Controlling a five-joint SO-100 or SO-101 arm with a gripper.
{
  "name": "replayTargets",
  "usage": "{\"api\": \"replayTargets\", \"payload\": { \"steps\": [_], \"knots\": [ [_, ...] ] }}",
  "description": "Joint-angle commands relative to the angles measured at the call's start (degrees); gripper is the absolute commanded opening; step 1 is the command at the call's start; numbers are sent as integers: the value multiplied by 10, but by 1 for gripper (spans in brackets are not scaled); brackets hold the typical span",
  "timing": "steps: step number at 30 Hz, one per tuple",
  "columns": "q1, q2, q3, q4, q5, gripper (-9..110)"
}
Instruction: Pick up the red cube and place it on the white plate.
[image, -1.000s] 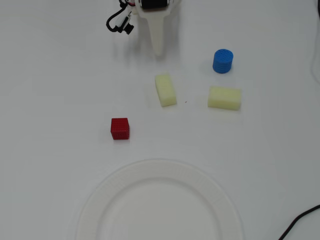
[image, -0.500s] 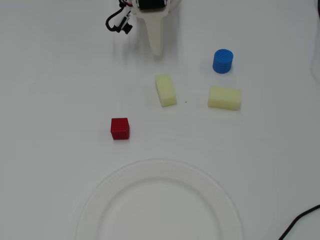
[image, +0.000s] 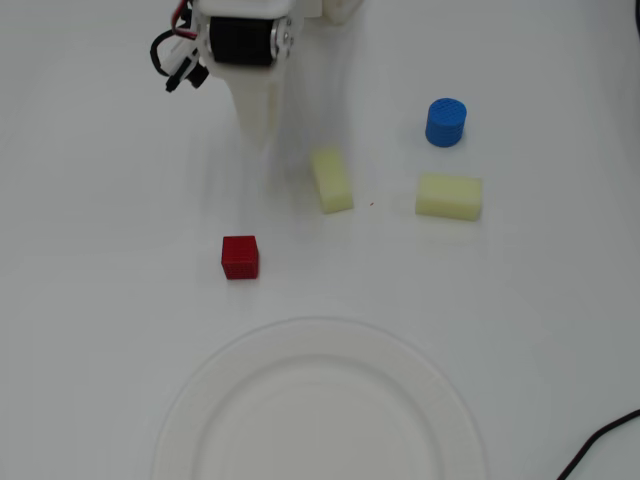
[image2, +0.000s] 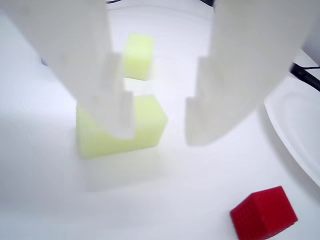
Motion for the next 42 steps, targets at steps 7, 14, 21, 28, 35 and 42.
{"api": "replayTargets", "payload": {
  "steps": [7,14,21,28,35,42],
  "knots": [
    [22,-245,-280,47,-67,29],
    [30,-330,-323,51,-100,29],
    [40,-360,-320,29,-112,27],
    [40,-359,-319,19,-119,14],
    [27,-349,-311,19,-105,10],
    [15,-323,-306,11,-97,3]
  ]
}}
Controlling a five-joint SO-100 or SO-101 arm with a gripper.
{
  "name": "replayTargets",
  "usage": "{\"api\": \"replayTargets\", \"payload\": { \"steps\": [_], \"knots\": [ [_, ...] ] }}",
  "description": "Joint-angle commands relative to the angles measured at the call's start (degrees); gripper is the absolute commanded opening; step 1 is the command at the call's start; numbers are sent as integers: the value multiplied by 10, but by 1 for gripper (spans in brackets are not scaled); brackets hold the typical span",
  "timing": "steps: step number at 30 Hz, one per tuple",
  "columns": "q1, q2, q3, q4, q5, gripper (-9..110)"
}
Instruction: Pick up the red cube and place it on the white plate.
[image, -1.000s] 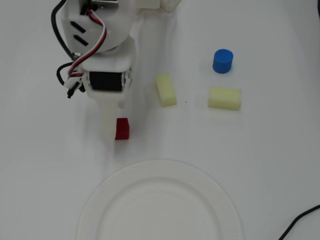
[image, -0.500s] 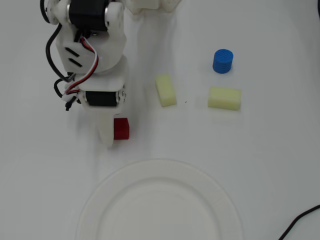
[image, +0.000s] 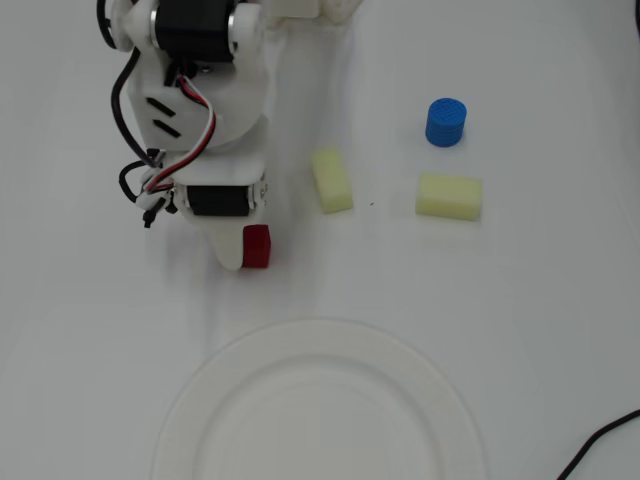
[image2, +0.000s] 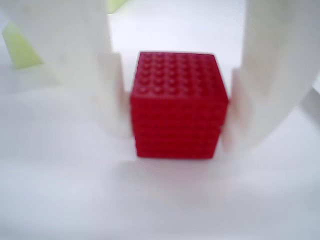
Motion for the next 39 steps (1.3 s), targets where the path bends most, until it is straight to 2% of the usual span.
{"api": "replayTargets", "payload": {
  "steps": [1,5,11,15,31,39],
  "knots": [
    [-6,53,1,-18,7,1],
    [-16,142,69,-72,4,0],
    [-47,354,283,-260,-18,0],
    [-72,428,381,-374,-31,0],
    [-119,259,342,-613,-50,0],
    [-107,169,262,-642,-70,0]
  ]
}}
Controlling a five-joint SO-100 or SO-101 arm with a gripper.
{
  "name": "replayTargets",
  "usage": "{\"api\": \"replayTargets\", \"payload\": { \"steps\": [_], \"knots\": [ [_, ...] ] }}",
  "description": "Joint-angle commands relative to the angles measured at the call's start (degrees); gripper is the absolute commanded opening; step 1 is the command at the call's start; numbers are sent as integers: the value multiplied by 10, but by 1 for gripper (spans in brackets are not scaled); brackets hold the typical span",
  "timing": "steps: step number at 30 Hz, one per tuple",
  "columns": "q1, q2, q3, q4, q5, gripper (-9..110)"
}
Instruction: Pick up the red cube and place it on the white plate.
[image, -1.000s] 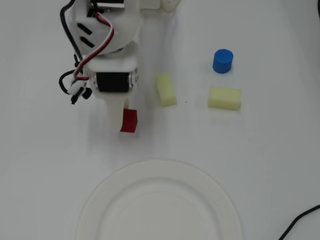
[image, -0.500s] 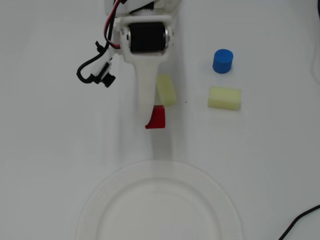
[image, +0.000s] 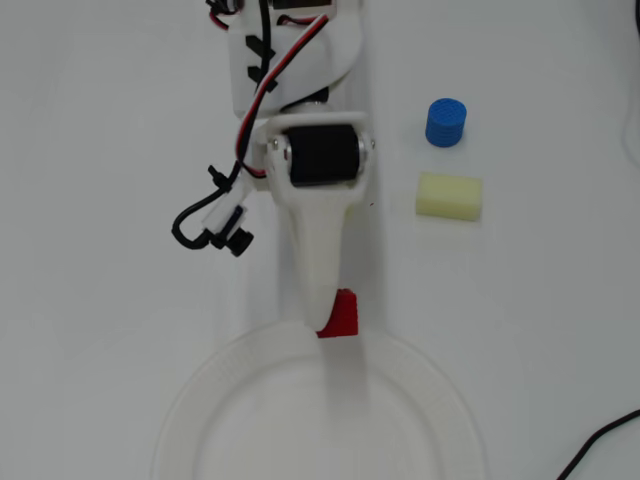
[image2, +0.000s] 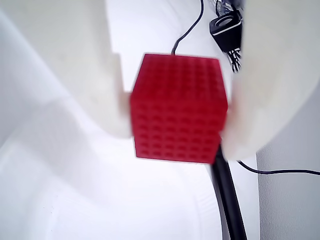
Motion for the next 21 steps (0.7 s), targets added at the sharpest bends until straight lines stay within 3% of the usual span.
{"api": "replayTargets", "payload": {
  "steps": [1,6,12,21],
  "knots": [
    [5,-15,-48,-15,-4,0],
    [7,-29,-54,-18,-10,1],
    [13,-29,-58,4,-10,14],
    [27,-3,-130,207,68,40]
  ]
}}
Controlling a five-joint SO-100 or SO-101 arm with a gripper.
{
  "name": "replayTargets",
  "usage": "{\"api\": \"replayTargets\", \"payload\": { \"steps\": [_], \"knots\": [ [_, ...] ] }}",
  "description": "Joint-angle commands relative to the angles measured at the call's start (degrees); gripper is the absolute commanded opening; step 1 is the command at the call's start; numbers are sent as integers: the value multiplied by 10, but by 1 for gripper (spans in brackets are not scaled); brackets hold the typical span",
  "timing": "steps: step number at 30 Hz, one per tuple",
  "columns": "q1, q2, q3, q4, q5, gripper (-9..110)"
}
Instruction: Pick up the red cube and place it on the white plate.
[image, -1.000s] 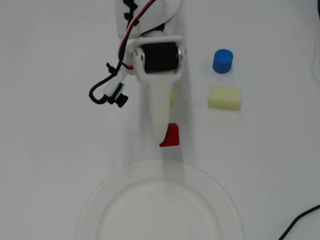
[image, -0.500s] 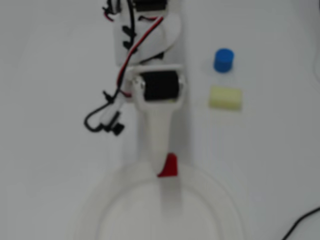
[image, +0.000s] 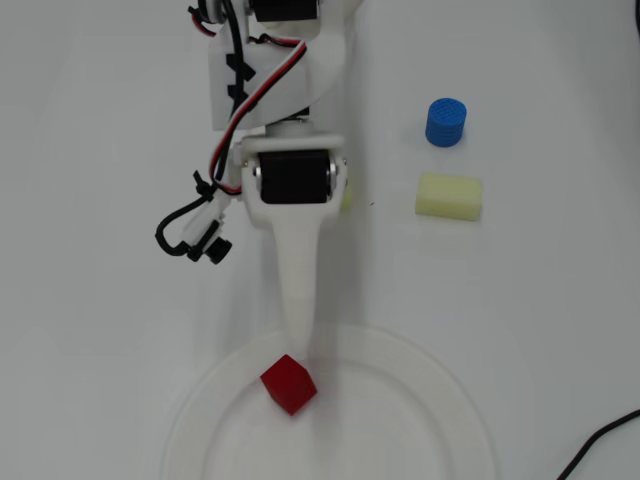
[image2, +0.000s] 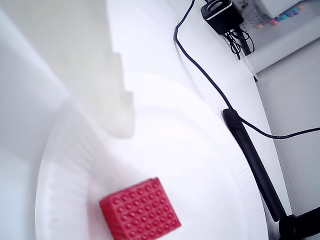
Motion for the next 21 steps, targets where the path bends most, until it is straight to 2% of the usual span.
{"api": "replayTargets", "payload": {
  "steps": [1,13,21],
  "knots": [
    [4,39,-45,69,12,41],
    [-14,191,-33,243,44,49],
    [6,480,241,243,40,50]
  ]
}}
